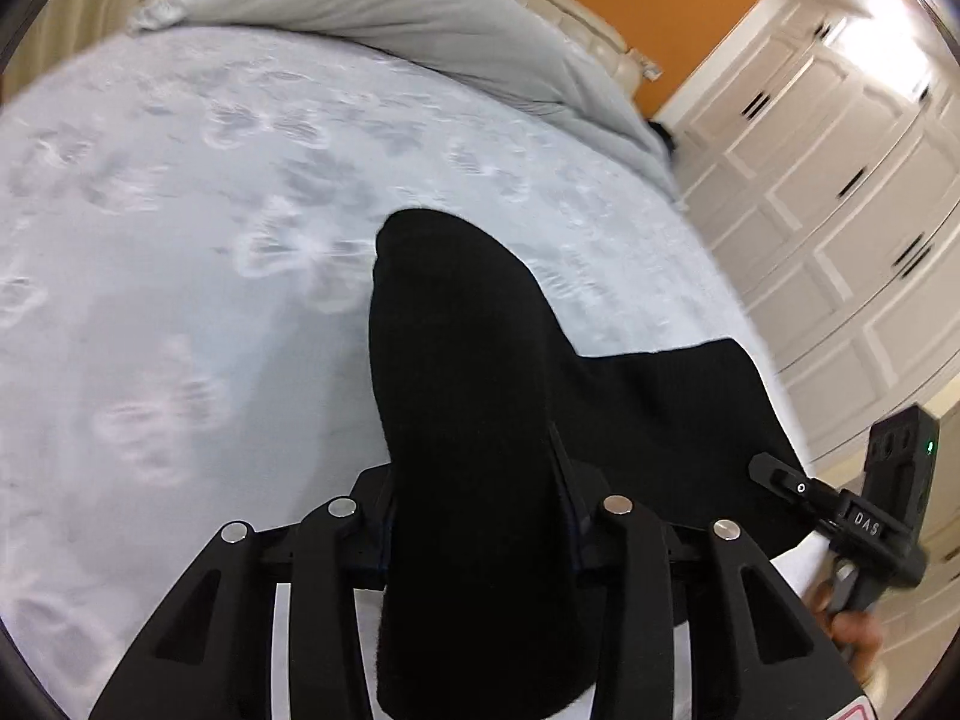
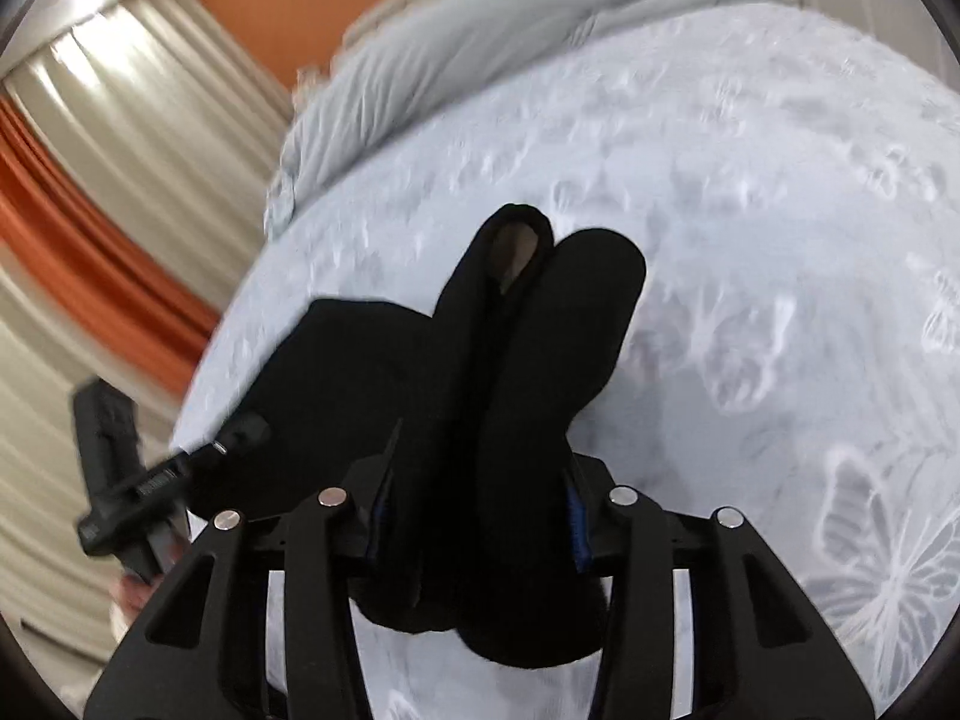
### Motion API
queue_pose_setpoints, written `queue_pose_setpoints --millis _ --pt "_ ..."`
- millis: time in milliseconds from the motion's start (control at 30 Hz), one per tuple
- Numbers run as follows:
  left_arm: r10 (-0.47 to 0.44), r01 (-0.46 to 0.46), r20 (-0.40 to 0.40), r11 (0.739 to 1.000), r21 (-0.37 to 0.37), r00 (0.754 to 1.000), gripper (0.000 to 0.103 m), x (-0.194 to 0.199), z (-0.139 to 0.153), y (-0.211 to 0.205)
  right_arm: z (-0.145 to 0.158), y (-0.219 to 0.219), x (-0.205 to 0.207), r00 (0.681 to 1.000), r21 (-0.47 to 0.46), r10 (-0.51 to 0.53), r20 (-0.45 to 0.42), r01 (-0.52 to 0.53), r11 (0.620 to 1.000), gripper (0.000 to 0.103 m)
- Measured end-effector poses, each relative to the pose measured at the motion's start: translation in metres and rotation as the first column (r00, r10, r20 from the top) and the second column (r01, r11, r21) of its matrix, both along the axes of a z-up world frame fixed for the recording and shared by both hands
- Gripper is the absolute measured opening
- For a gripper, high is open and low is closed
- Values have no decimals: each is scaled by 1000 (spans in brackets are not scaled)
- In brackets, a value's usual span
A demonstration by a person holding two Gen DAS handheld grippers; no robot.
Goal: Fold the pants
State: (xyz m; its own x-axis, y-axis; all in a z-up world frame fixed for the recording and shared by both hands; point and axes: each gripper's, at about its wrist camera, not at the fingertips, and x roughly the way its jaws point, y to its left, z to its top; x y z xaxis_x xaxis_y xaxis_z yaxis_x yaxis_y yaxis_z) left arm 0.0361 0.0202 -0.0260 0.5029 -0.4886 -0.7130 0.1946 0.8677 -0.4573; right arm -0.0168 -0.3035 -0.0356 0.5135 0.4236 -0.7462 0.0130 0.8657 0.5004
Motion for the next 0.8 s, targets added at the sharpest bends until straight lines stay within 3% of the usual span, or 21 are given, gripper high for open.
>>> queue_pose_setpoints --millis 67,133,200,267,300,367,433,500,533,567,600,700,767,800 --pt "27 -20 -90 997 77 996 47 3 -20 8 -26 -1 3 992 -86 -48 -119 38 996 65" --pt "66 -51 -117 991 127 991 49 3 -30 16 -20 -12 -4 993 -50 -89 -80 85 995 65" --pt "88 -84 -26 987 136 996 51 -6 -12 23 5 -12 -14 996 -89 -92 13 93 992 66" --pt "107 -123 100 978 171 989 77 -20 11 24 27 -9 -23 990 -112 -84 115 97 989 68" --pt "115 -146 170 973 181 979 83 -28 22 24 32 -6 -23 989 -118 -77 128 92 989 74" --pt "123 -190 295 959 209 947 86 -42 40 17 29 4 -12 993 -139 -45 112 60 988 85" --pt "104 -187 327 954 233 939 86 -43 46 7 5 14 4 999 -151 -21 31 26 988 84" --pt "76 -155 305 958 243 949 86 -35 44 -6 -11 28 15 1000 -199 1 9 1 980 51" --pt "61 -128 269 962 240 961 86 -32 40 -14 -12 35 17 1000 -246 13 25 -7 969 46" --pt "55 -115 248 966 232 967 86 -34 37 -13 -8 40 16 998 -283 29 47 -14 959 28" --pt "50 -101 229 970 220 972 86 -35 35 -16 4 43 15 996 -294 38 81 -13 956 24" --pt "46 -92 213 973 211 976 86 -33 31 -26 55 35 -6 973 -245 44 225 13 969 23" --pt "42 -87 213 974 209 976 86 -33 29 -30 62 32 -15 966 -288 43 256 33 957 23" --pt "38 -84 208 973 214 977 86 -33 27 -32 50 25 -14 976 -311 27 218 43 949 24"
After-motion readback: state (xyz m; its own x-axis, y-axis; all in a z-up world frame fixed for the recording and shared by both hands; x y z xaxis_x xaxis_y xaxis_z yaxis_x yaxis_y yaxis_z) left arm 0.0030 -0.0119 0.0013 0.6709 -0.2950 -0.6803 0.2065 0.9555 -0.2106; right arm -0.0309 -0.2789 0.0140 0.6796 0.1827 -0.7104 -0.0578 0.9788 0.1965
